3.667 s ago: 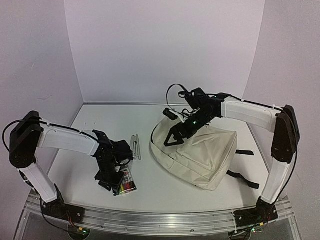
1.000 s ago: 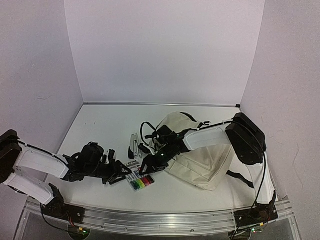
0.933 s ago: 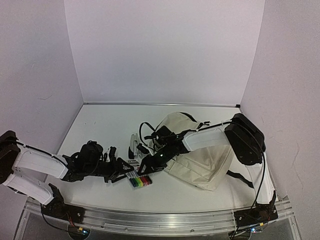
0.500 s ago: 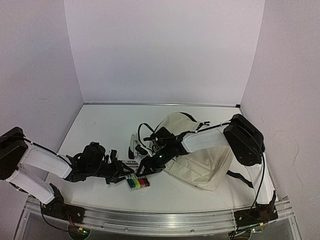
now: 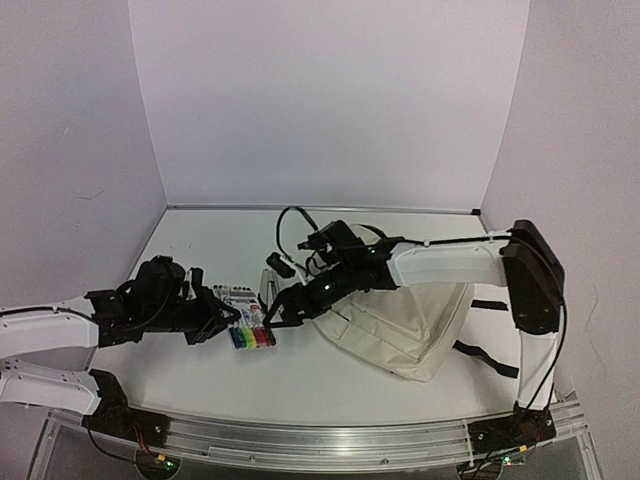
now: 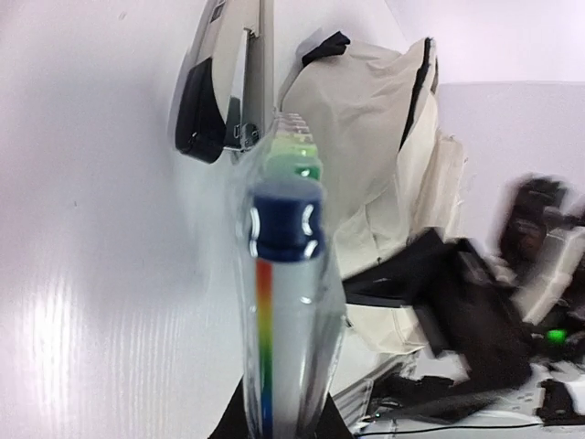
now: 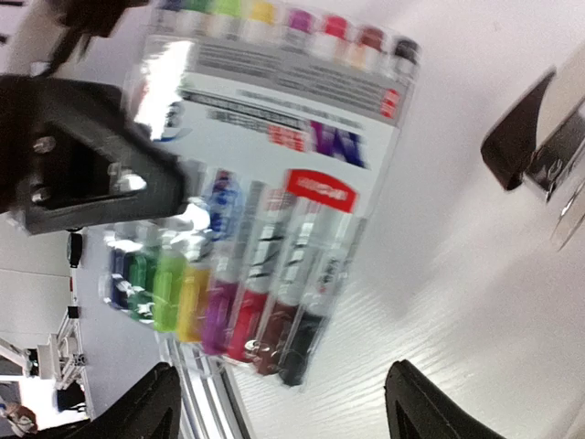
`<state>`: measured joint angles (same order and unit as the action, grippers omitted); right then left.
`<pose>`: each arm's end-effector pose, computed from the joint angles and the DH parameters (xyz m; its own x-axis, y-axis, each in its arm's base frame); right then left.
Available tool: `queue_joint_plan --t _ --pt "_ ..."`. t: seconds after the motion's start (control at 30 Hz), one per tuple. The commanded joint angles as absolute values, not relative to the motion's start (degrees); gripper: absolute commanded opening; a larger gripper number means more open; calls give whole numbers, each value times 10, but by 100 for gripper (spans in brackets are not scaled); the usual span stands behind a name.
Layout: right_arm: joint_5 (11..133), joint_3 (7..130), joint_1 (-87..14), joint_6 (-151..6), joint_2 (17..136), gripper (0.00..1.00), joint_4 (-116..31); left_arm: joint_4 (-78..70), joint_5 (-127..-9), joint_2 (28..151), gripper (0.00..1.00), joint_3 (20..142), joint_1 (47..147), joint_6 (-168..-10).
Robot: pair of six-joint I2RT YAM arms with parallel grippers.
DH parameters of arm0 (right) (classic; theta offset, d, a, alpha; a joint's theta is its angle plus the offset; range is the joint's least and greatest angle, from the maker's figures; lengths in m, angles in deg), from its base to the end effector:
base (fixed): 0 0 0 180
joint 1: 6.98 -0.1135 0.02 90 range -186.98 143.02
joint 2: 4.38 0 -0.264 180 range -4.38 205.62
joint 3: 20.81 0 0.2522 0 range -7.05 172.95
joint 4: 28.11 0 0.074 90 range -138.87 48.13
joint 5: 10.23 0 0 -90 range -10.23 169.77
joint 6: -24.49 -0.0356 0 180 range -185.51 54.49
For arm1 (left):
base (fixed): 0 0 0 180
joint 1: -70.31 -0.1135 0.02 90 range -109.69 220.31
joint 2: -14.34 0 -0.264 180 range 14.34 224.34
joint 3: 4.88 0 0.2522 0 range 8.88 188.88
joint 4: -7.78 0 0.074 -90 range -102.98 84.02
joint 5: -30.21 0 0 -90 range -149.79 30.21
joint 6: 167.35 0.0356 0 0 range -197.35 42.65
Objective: Pack the student bag
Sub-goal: Pick up the stationery from the center of the board.
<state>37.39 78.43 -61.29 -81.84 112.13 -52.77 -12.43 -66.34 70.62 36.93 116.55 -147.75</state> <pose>0.2450 0.3822 0.2078 -0.6251 -0.5142 -0.5873 -0.7469 0.1753 0.6414 0.1406 -0.1527 0.2078 -0.8691 -0.4456 -0.2147 -0.1083 0.5949 -0.7965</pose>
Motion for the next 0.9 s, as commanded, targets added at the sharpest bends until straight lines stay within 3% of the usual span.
queue_joint_plan --t 0.0,0.23,0.4,0.7,0.87 --pt "413 799 -571 -751 1014 82 -597 -219 -708 818 0 544 1161 -1356" --pt "550 801 -428 -712 948 83 -743 -243 -845 1022 0 780 1157 -1232" --pt "632 738 -362 -710 879 85 -797 -302 -861 1113 0 923 1149 -1164" --pt "745 642 -216 -719 792 98 -888 -308 -856 1149 0 1001 1104 -1147" --pt "646 592 -172 -791 785 98 -919 -310 -853 1156 0 1007 1101 -1140"
